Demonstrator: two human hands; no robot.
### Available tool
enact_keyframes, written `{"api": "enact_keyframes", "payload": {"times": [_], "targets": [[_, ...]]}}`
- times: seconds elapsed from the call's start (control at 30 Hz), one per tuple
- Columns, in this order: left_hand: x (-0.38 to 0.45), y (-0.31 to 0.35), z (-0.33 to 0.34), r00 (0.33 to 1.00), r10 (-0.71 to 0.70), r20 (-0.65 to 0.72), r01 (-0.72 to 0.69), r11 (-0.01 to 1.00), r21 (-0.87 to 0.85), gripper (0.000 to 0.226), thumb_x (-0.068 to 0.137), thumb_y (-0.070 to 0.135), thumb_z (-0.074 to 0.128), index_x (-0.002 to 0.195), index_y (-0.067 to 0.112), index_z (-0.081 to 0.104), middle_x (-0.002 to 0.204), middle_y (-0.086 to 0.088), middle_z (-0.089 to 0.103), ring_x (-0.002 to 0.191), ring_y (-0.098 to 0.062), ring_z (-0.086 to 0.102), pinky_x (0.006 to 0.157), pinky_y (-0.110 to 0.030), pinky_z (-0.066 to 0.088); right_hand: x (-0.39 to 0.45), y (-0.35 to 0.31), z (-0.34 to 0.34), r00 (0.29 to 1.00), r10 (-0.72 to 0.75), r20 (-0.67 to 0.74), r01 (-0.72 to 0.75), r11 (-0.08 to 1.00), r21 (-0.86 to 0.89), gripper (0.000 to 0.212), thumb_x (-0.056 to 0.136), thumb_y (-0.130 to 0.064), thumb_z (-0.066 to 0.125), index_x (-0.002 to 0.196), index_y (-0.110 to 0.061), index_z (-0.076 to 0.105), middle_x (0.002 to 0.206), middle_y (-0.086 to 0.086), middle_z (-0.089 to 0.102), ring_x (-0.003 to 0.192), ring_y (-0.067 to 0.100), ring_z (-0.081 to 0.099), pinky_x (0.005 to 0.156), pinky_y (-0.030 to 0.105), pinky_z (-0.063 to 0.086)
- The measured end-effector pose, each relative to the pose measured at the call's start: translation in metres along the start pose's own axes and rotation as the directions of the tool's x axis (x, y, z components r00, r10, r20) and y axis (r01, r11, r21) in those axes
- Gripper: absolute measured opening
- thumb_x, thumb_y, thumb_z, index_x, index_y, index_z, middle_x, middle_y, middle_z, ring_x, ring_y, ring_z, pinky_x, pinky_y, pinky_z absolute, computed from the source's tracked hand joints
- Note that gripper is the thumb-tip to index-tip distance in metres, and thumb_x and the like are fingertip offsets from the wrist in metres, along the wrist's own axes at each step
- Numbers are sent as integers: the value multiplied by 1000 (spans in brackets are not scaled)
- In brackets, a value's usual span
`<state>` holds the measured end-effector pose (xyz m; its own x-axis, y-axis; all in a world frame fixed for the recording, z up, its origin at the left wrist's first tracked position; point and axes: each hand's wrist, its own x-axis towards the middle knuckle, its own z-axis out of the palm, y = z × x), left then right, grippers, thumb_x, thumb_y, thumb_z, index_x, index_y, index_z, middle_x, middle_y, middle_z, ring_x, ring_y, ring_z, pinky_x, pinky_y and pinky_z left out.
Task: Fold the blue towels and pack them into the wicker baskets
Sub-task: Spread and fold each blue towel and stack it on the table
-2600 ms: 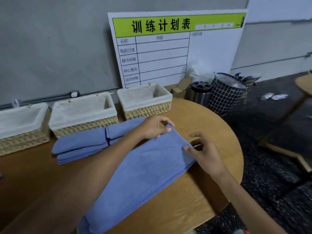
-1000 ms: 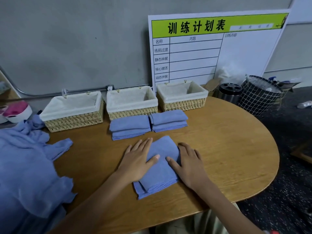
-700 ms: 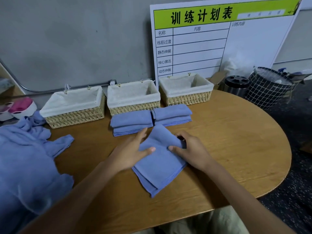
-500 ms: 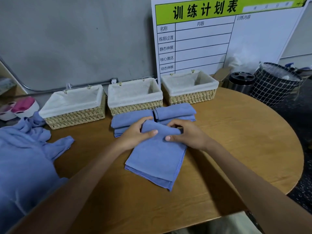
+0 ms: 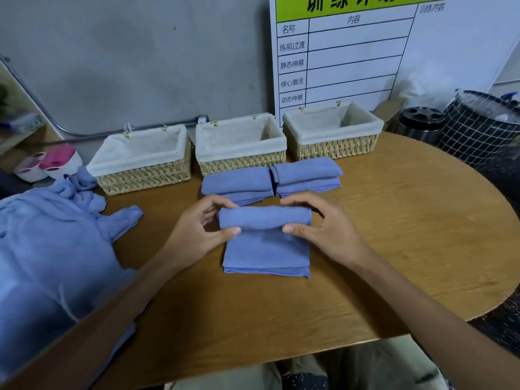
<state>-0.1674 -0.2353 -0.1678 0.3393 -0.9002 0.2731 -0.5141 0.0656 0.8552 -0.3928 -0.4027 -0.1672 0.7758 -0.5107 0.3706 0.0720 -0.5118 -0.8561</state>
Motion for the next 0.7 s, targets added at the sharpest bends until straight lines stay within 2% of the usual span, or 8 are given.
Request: {"api": "enact_keyframes", "payload": {"times": [0.1,0.17,0.33,0.43,0.5,0.6,0.7], "targets": [[-18,-2,9,999,41,-4,-41,998,56,43,79,8,83,115,20,63,119,6,68,119,-15,63,103,-30,49,-18,0,10,1000,3,-20,-3,1000,-1,36,81,-14,81,114,-22,69,114,-15,68,112,2,60,94,13,42],[-25,0,14,997,69,-29,-65,990,129,44,79,12,84,117,23,65,120,11,68,119,-11,62,103,-29,48,-26,0,12,999,-4,-42,3,1000,-12,34,81,-13,81,112,-23,69,112,-15,68,111,5,62,93,16,44],[-38,2,12,986,167,11,-162,932,325,42,77,22,86,116,28,70,121,23,66,118,3,59,100,-14,42,-42,0,10,1000,-4,1,4,999,-49,33,80,-13,82,109,-24,70,111,-14,69,111,9,62,93,18,45],[-45,-3,11,989,124,79,-144,928,345,40,79,38,84,116,34,70,124,27,63,120,4,57,101,-11,39,-47,4,13,999,31,43,-29,998,-58,26,83,-16,79,108,-23,71,109,-14,70,109,9,64,94,22,48],[-45,-1,12,995,79,64,-94,954,285,31,86,46,74,114,33,71,118,25,67,117,3,59,99,-13,42,-46,3,14,998,67,6,-67,998,19,14,93,-16,69,106,-18,72,104,-9,73,104,10,67,92,26,50],[-31,10,16,999,-40,-17,42,985,168,24,95,41,62,113,28,72,100,19,74,104,2,66,92,-21,48,-36,2,16,993,97,-73,-94,995,31,10,97,-18,64,101,-17,73,94,-7,75,94,9,69,85,24,52],[-13,12,20,996,-90,20,85,976,201,18,90,37,71,107,31,74,96,13,73,94,-2,67,84,-23,50,-26,7,21,990,106,-91,-111,993,-50,11,89,-19,74,98,-23,74,91,-11,70,91,6,65,81,17,47]]}}
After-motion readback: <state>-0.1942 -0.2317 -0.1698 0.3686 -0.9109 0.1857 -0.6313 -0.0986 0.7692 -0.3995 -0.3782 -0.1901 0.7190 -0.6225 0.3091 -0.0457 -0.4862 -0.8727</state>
